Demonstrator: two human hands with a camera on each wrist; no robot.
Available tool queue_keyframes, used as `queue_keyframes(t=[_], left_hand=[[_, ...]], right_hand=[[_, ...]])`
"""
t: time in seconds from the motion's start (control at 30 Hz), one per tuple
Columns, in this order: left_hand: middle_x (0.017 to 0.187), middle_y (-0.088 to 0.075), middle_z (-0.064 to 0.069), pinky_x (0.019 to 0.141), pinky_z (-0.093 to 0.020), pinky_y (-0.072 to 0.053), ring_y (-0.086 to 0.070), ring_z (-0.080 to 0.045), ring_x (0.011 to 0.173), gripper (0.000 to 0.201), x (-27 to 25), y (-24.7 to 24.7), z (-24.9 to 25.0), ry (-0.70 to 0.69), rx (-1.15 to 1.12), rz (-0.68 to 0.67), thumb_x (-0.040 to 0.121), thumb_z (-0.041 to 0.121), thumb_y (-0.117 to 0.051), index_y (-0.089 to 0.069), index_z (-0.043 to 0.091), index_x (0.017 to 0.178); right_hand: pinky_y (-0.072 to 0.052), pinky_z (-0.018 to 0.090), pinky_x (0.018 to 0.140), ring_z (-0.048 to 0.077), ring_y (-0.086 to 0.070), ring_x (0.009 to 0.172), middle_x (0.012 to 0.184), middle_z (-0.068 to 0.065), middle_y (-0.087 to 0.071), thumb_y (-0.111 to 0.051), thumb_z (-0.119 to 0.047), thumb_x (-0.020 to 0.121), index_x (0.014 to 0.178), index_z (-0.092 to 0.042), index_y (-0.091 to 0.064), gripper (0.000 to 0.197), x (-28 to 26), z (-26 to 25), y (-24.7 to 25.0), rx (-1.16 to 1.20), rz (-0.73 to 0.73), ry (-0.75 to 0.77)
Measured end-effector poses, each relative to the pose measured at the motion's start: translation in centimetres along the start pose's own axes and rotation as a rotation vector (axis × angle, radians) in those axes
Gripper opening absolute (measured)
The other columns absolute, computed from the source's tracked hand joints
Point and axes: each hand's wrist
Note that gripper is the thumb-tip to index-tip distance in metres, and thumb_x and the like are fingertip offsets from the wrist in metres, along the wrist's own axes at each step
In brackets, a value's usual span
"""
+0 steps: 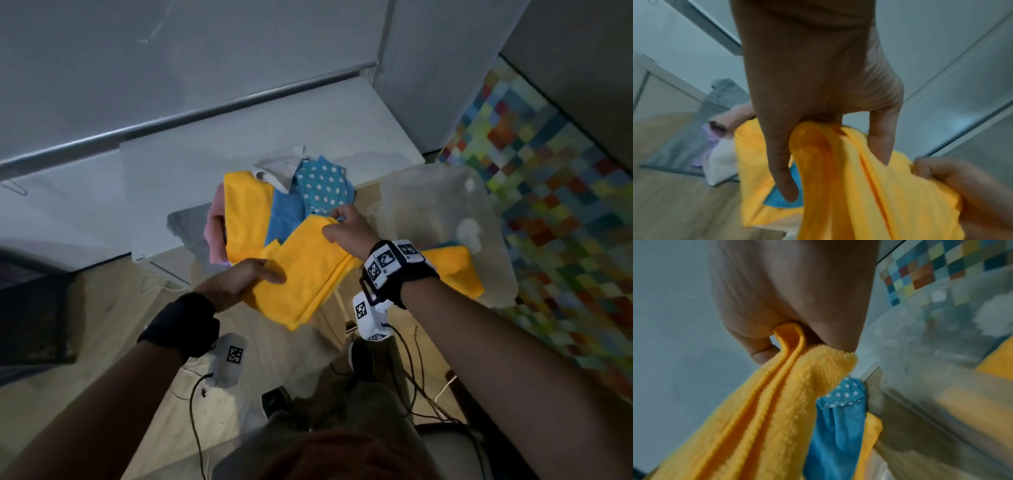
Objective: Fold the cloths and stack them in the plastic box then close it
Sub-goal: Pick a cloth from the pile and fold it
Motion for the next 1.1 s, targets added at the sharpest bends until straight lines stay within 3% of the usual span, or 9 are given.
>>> queue_keyframes(t=[0.07, 0.2, 0.27, 0.37, 0.5, 0.7, 0.87, 0.97, 1.1], left_hand=[[0.101, -0.075, -0.003, 0.073, -0.03, -0.055, -0.072, -0.019, 0.085, 0.026, 0.3, -1.6, 2.3, -0.023, -0.082, 0.004, 0.081, 0.009, -0.06, -0.07, 0.016, 0.104], [0.098, -0.071, -0.002, 0.072, -0.029, -0.049, -0.065, -0.019, 0.086, 0.049, 2.5, -6.6, 6.9, -0.124, -0.04, -0.095, 0.054, 0.018, -0.065, -0.066, 0.012, 0.103], [0.094, -0.063, -0.008, 0.066, -0.028, -0.047, -0.06, -0.021, 0.08, 0.046, 4.9, -9.7, 8.7, -0.131, 0.003, -0.128, 0.067, 0.01, -0.063, -0.06, 0.018, 0.112], [0.086, -0.052, -0.008, 0.054, -0.026, -0.048, -0.055, -0.018, 0.068, 0.048, 8.7, -14.7, 10.2, -0.209, 0.208, -0.11, 0.085, 0.001, -0.061, -0.048, 0.022, 0.127], [0.077, -0.049, -0.005, 0.049, -0.022, -0.044, -0.048, -0.014, 0.06, 0.059, 13.4, -20.2, 10.5, -0.342, 0.516, -0.134, 0.072, 0.011, -0.071, -0.038, 0.015, 0.122], [0.091, -0.053, -0.01, 0.055, -0.026, -0.036, -0.054, -0.026, 0.077, 0.046, 17.7, -24.5, 9.8, -0.34, 0.977, -0.118, 0.079, 0.003, -0.057, -0.044, 0.019, 0.12], [0.118, -0.04, -0.012, 0.085, -0.032, -0.046, -0.055, -0.034, 0.104, 0.046, 19.5, -25.8, 8.5, -0.233, 1.237, -0.114, 0.081, 0.019, -0.066, -0.055, 0.026, 0.126], [0.137, -0.029, -0.017, 0.095, -0.042, -0.042, -0.042, -0.039, 0.12, 0.076, 19.4, -26.7, 7.8, -0.245, 1.534, -0.097, 0.071, 0.04, -0.078, -0.047, 0.017, 0.136], [0.146, -0.024, -0.019, 0.097, -0.045, -0.034, -0.031, -0.038, 0.127, 0.091, 19.4, -27.5, 6.9, -0.382, 1.8, -0.033, 0.065, 0.047, -0.077, -0.036, 0.013, 0.139]], right_hand=[[-0.032, 0.029, 0.056, 0.017, -0.046, 0.074, 0.091, 0.0, -0.047, -0.059, -0.012, 0.083, 0.108, -0.017, -0.047, 0.028, -0.2, 0.4, 2.7, 0.0, 0.087, -0.003], [-0.035, 0.03, 0.058, 0.017, -0.048, 0.075, 0.095, 0.002, -0.049, -0.056, -0.012, 0.082, 0.11, -0.018, -0.045, 0.031, -0.9, 2.7, 9.7, 0.015, 0.255, -0.083], [-0.036, 0.031, 0.061, 0.019, -0.047, 0.076, 0.097, 0.003, -0.047, -0.054, -0.011, 0.082, 0.113, -0.018, -0.043, 0.034, -1.5, 4.9, 13.6, 0.003, 0.296, -0.158], [-0.039, 0.035, 0.069, 0.02, -0.047, 0.082, 0.108, 0.003, -0.042, -0.052, -0.005, 0.084, 0.12, -0.017, -0.038, 0.04, -2.3, 8.7, 18.7, -0.031, 0.347, -0.243], [-0.041, 0.035, 0.07, 0.025, -0.045, 0.094, 0.119, 0.006, -0.038, -0.054, 0.002, 0.084, 0.123, -0.021, -0.033, 0.05, -2.6, 13.7, 22.1, -0.208, 0.326, -0.299], [-0.037, 0.033, 0.056, 0.031, -0.052, 0.082, 0.104, 0.015, -0.045, -0.047, 0.012, 0.082, 0.121, -0.009, -0.041, 0.045, -2.2, 17.7, 21.8, -0.57, 0.215, -0.134], [-0.046, 0.046, 0.094, 0.041, -0.046, 0.125, 0.154, 0.021, -0.019, -0.039, -0.002, 0.098, 0.134, -0.011, -0.041, 0.037, -0.8, 19.1, 21.5, -0.894, -0.059, -0.213], [-0.041, 0.045, 0.105, 0.039, -0.025, 0.141, 0.159, 0.017, -0.007, -0.04, -0.013, 0.101, 0.144, -0.015, -0.035, 0.044, -1.1, 19.4, 21.0, -1.104, -0.032, -0.17], [-0.036, 0.046, 0.105, 0.037, -0.032, 0.137, 0.155, 0.018, -0.022, -0.042, -0.014, 0.098, 0.145, -0.016, -0.033, 0.047, -0.4, 19.7, 21.0, -1.171, -0.1, 0.058]])
Point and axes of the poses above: each hand's wrist, its own x-axis towards the middle knuckle, its own y-axis out of the back of the hand, z = x × y
